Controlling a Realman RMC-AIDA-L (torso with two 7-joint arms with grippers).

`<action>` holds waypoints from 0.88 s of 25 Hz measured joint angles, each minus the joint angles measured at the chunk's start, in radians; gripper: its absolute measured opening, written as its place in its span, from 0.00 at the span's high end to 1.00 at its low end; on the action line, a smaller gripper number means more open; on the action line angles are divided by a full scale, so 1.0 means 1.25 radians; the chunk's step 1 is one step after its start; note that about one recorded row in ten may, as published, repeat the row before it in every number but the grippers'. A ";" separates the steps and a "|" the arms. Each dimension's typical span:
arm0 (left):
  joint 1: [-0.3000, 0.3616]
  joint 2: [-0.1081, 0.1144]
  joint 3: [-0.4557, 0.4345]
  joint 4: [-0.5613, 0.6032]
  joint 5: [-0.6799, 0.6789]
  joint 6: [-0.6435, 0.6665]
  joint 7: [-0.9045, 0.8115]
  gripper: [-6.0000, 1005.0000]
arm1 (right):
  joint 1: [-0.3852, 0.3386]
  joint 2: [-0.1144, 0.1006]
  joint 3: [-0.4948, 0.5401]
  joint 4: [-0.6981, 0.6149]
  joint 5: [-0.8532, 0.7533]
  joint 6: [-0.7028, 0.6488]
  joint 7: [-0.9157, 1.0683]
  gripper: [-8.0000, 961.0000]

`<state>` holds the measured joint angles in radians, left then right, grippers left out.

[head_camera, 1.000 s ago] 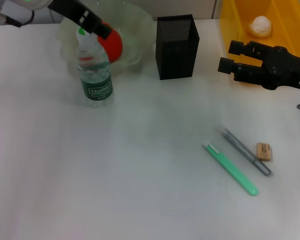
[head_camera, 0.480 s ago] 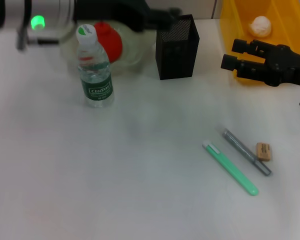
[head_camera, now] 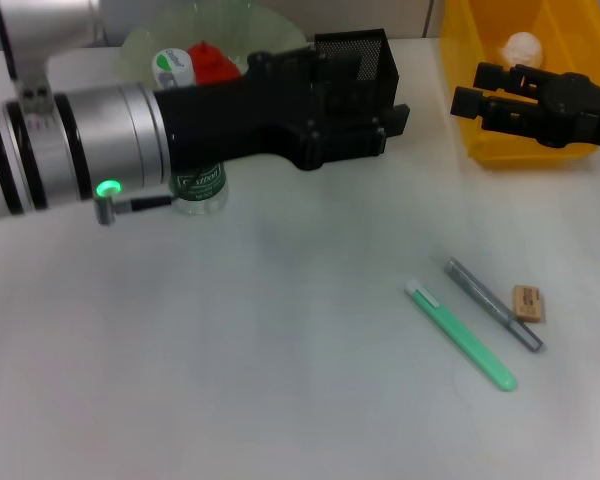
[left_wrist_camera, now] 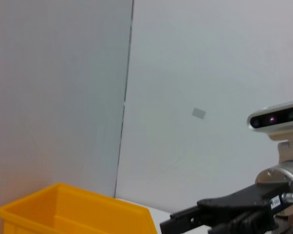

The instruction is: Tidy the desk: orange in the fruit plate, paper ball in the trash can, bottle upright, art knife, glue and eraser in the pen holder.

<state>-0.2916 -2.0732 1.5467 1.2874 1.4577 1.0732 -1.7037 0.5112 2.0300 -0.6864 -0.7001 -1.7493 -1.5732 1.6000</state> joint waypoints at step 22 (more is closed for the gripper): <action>-0.066 0.000 -0.021 -0.437 -0.418 -0.001 0.439 0.23 | 0.150 0.027 -0.259 -0.501 -0.566 -0.213 0.832 0.17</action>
<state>-0.3746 -2.0735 1.5205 0.7412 0.9350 1.0715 -1.1553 0.6992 2.0631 -1.0097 -1.3260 -2.4568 -1.8401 2.6400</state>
